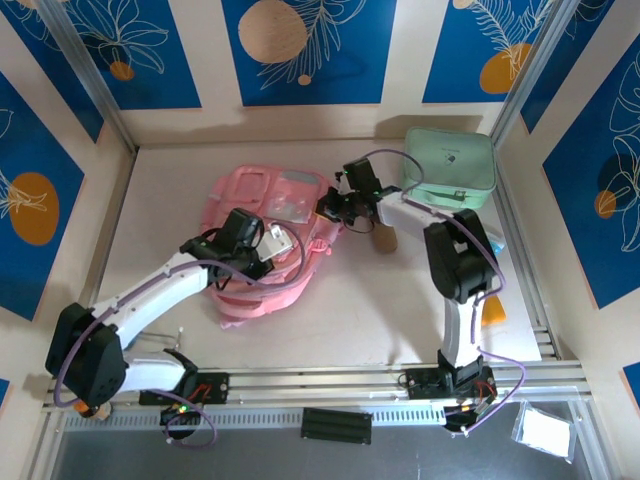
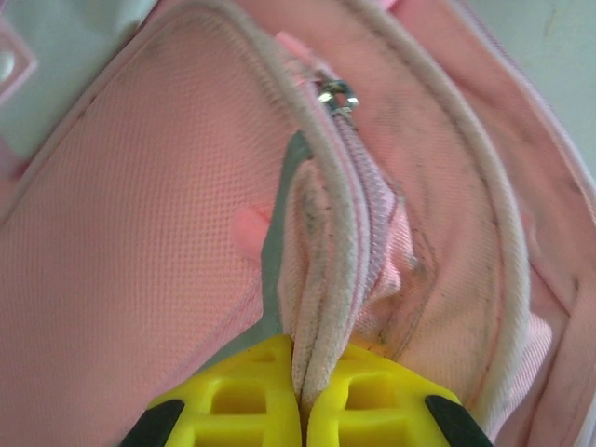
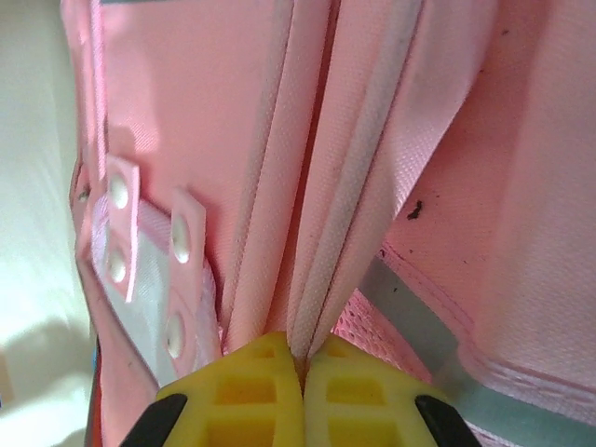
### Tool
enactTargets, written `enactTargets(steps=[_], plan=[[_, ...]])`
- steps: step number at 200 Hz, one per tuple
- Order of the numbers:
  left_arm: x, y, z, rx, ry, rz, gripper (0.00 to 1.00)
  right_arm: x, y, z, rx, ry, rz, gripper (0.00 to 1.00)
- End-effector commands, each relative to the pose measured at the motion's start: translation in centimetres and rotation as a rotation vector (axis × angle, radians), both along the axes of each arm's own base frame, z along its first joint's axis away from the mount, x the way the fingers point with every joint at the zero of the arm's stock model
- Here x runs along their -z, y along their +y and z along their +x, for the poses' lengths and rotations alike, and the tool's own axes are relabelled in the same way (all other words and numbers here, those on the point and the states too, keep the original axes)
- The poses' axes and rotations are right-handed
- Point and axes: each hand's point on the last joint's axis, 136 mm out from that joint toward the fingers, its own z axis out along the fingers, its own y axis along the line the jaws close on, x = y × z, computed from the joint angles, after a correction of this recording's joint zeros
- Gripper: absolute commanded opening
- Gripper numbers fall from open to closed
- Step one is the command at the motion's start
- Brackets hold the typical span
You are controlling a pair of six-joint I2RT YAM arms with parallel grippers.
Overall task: Pack the student bag
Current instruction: Rotate the student bag at the center of the table.
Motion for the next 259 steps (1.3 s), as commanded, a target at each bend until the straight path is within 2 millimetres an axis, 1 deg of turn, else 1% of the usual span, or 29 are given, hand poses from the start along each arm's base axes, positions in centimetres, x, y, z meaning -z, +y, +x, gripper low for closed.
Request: enactTargets(steps=[1,30,40,48,56,64,75,84,92,101,119,134,140,162,183,203,217,226,234,240,259], plan=[[-0.6,2.2,3.3,-0.172,-0.074,0.039,0.00,-1.8,-1.5,-1.6,0.032,-0.003,0.038,0.01],[-0.7,2.0,3.7,-0.210,-0.085,0.003,0.00,-2.1,-1.2,-3.2,0.004,0.057,0.100,0.02],[-0.9,2.1,3.8,-0.221,-0.092,-0.003,0.00,-2.6,-1.1,-3.5,0.002,0.081,0.139,0.02],[-0.8,2.2,3.9,-0.231,-0.096,0.000,0.03,-3.2,-1.0,-3.8,0.009,0.109,0.171,0.02],[-0.8,2.4,3.9,-0.243,-0.099,0.002,0.10,-3.9,-0.9,-4.0,0.017,0.136,0.192,0.02],[-0.9,2.5,3.7,-0.251,-0.095,-0.006,0.18,-4.2,-1.1,-4.1,0.041,0.174,0.191,0.02],[-1.2,2.4,3.1,-0.253,-0.079,-0.034,0.34,-4.8,-1.0,-4.1,0.058,0.201,0.196,0.01],[-1.9,2.1,2.6,-0.259,-0.065,-0.070,0.46,-4.9,-0.9,-4.1,0.068,0.224,0.189,0.00],[-2.8,1.8,2.1,-0.263,-0.054,-0.107,0.52,-4.9,-0.9,-4.1,0.078,0.237,0.178,0.00],[-3.9,1.4,1.6,-0.260,-0.047,-0.153,0.55,-4.8,-0.8,-4.0,0.082,0.249,0.170,0.00],[-6.2,0.0,0.8,-0.244,-0.045,-0.264,0.56,-4.8,-0.6,-4.0,0.084,0.259,0.174,0.00],[-7.2,-1.6,0.1,-0.209,-0.030,-0.326,0.56,-4.9,-0.5,-4.1,0.083,0.261,0.175,0.00],[-7.4,-2.0,0.1,-0.210,-0.029,-0.334,0.55,-5.1,-0.4,-4.0,0.083,0.259,0.180,0.00],[-7.1,-4.3,-0.5,-0.182,0.015,-0.342,0.49,-5.3,-0.3,-4.0,0.080,0.259,0.187,0.00],[-5.7,-6.1,-0.9,-0.160,0.029,-0.285,0.46,-5.4,-0.3,-4.0,0.081,0.259,0.185,0.00],[-3.9,-6.5,-0.5,-0.163,0.016,-0.173,0.45,-5.7,-0.2,-4.0,0.070,0.260,0.191,0.00],[-3.1,-5.5,0.6,-0.211,-0.034,-0.072,0.48,-5.8,-0.1,-4.1,0.064,0.257,0.193,0.00],[-3.3,-4.7,1.6,-0.264,-0.077,-0.026,0.47,-5.8,-0.1,-4.1,0.061,0.254,0.193,0.00],[-3.7,-4.3,2.2,-0.286,-0.105,-0.004,0.47,-5.9,-0.2,-4.2,0.059,0.253,0.191,0.00],[-4.0,-4.3,2.4,-0.285,-0.112,0.000,0.48,-5.9,-0.2,-4.2,0.058,0.253,0.190,0.00],[-5.2,-5.2,2.5,-0.271,-0.109,-0.046,0.50,-5.9,-0.2,-4.3,0.055,0.250,0.190,0.00]])
